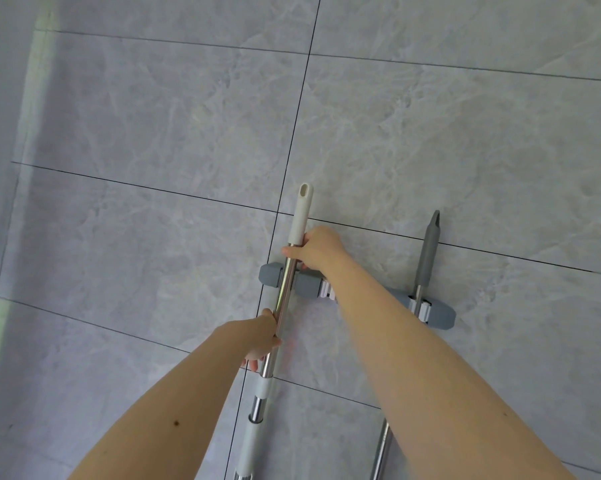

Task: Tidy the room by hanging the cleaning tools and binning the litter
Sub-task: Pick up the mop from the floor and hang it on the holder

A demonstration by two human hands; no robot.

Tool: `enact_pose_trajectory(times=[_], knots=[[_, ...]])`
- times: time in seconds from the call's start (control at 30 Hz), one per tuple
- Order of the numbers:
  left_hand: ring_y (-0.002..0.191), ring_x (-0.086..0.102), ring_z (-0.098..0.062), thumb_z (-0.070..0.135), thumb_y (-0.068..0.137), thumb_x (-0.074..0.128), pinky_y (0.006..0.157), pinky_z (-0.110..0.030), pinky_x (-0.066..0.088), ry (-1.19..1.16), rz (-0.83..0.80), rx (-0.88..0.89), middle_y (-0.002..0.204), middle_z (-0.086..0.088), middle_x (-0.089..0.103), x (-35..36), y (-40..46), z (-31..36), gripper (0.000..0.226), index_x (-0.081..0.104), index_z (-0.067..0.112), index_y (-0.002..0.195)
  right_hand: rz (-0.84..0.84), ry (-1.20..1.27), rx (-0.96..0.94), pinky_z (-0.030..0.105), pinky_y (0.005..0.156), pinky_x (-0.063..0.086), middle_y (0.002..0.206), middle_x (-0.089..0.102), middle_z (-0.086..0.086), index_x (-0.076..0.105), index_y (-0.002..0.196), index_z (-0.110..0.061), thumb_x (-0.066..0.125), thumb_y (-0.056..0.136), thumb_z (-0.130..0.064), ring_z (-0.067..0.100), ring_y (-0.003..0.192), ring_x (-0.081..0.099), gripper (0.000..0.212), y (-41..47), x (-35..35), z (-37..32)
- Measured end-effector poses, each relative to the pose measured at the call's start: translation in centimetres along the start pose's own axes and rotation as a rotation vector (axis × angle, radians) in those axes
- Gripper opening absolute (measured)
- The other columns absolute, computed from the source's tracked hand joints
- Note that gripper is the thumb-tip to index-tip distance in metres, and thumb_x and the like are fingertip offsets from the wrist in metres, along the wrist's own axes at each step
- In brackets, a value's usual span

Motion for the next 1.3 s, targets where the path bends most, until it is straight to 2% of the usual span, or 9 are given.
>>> enact_pose_trajectory(times=[0.2, 0.3, 0.37, 0.57, 0.63, 0.7, 1.0, 1.2, 1.3], knots=[[0.098, 0.069, -0.025, 0.008, 0.100, 0.035, 0.091, -0.032, 0.053, -0.139, 0.030, -0.056, 0.130, -0.012, 0.059, -0.3, -0.5, 0.0, 0.045, 0.024, 0.005, 0.144, 0.009, 0.066, 0.014, 0.035, 0.075, 0.057, 0.094, 0.073, 0.013, 0.069, 0.101, -0.002, 0.070, 0.083, -0.033, 0.024, 0.078, 0.070, 0.035, 0.0, 0.1, 0.3], [0.105, 0.064, -0.028, 0.024, 0.100, 0.042, 0.089, -0.037, 0.050, -0.225, 0.148, -0.119, 0.131, -0.013, 0.058, -0.7, -1.1, 0.7, 0.051, 0.026, 0.007, 0.145, 0.090, 0.007, 0.016, 0.024, 0.047, 0.035, 0.087, 0.067, 0.011, 0.068, 0.100, -0.003, 0.064, 0.088, -0.035, 0.017, 0.061, 0.055, 0.035, -0.3, 0.1, 1.1], [0.114, 0.060, -0.025, 0.027, 0.101, 0.039, 0.090, -0.033, 0.037, -0.121, 0.187, -0.106, 0.137, -0.007, 0.055, -1.1, -1.8, 1.3, 0.049, 0.029, 0.010, 0.146, 0.175, -0.034, 0.022, 0.025, 0.050, 0.032, 0.092, 0.070, 0.011, 0.068, 0.096, -0.005, 0.060, 0.090, -0.038, 0.023, 0.072, 0.058, 0.035, -0.2, 0.2, 1.9], [0.116, 0.055, -0.022, 0.027, 0.101, 0.042, 0.105, -0.032, 0.031, -0.102, 0.125, -0.079, 0.148, 0.000, 0.045, -0.8, -1.2, 1.1, 0.059, 0.015, 0.012, 0.151, 0.094, -0.081, 0.032, 0.026, 0.047, 0.030, 0.070, 0.055, 0.004, 0.065, 0.084, -0.008, 0.061, 0.087, -0.046, 0.022, 0.070, 0.053, 0.038, 0.6, 0.2, 2.0], [0.086, 0.062, -0.016, 0.031, 0.099, 0.046, 0.095, -0.032, 0.048, -0.439, 0.187, -0.120, 0.133, -0.009, 0.058, -1.1, 0.4, 0.0, 0.060, 0.020, 0.007, 0.148, 0.084, -0.116, 0.039, 0.026, 0.045, 0.028, 0.067, 0.053, 0.003, 0.059, 0.081, -0.010, 0.062, 0.086, -0.046, 0.022, 0.073, 0.053, 0.036, 0.8, 0.1, 1.8], [0.067, 0.059, -0.014, 0.032, 0.097, 0.049, 0.079, -0.031, 0.056, -0.491, 0.269, -0.093, 0.117, -0.015, 0.066, -1.5, 1.2, -0.7, 0.059, 0.026, 0.003, 0.142, 0.093, -0.132, 0.042, 0.026, 0.045, 0.029, 0.073, 0.055, 0.004, 0.057, 0.084, -0.011, 0.063, 0.085, -0.046, 0.022, 0.074, 0.053, 0.035, 1.1, 0.2, 1.8], [0.080, 0.061, -0.027, 0.026, 0.096, 0.050, 0.083, -0.038, 0.058, -0.309, 0.201, -0.043, 0.116, -0.021, 0.064, -0.7, 1.5, -0.1, 0.055, 0.027, 0.000, 0.139, 0.257, -0.001, 0.045, 0.029, 0.063, 0.037, 0.089, 0.071, 0.011, 0.070, 0.088, -0.006, 0.057, 0.090, -0.044, 0.024, 0.076, 0.058, 0.040, -1.1, 0.8, 2.4], [0.079, 0.059, -0.031, 0.019, 0.095, 0.050, 0.069, -0.035, 0.045, -0.253, 0.222, 0.057, 0.104, -0.020, 0.058, -1.3, 1.1, 0.2, 0.023, 0.037, 0.004, 0.108, 0.270, 0.078, 0.064, 0.034, 0.072, 0.045, 0.082, 0.060, 0.012, 0.059, 0.075, -0.013, 0.051, 0.096, -0.032, 0.026, 0.081, 0.056, 0.030, -1.9, 1.4, 2.2], [0.077, 0.052, -0.027, 0.016, 0.095, 0.050, 0.062, -0.032, 0.041, -0.270, 0.304, 0.118, 0.092, -0.014, 0.055, -1.3, 0.7, 0.1, 0.020, 0.033, 0.007, 0.100, 0.290, 0.099, 0.088, 0.036, 0.085, 0.050, 0.099, 0.065, 0.012, 0.062, 0.098, -0.007, 0.052, 0.095, -0.027, 0.029, 0.096, 0.060, 0.023, -2.3, 1.4, 2.1]])
Point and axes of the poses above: each hand's wrist, its own y-axis towards the middle knuckle, its own x-axis out of the palm, z = x × y, the point moved 9 cm from there along y, towards the middle knuckle
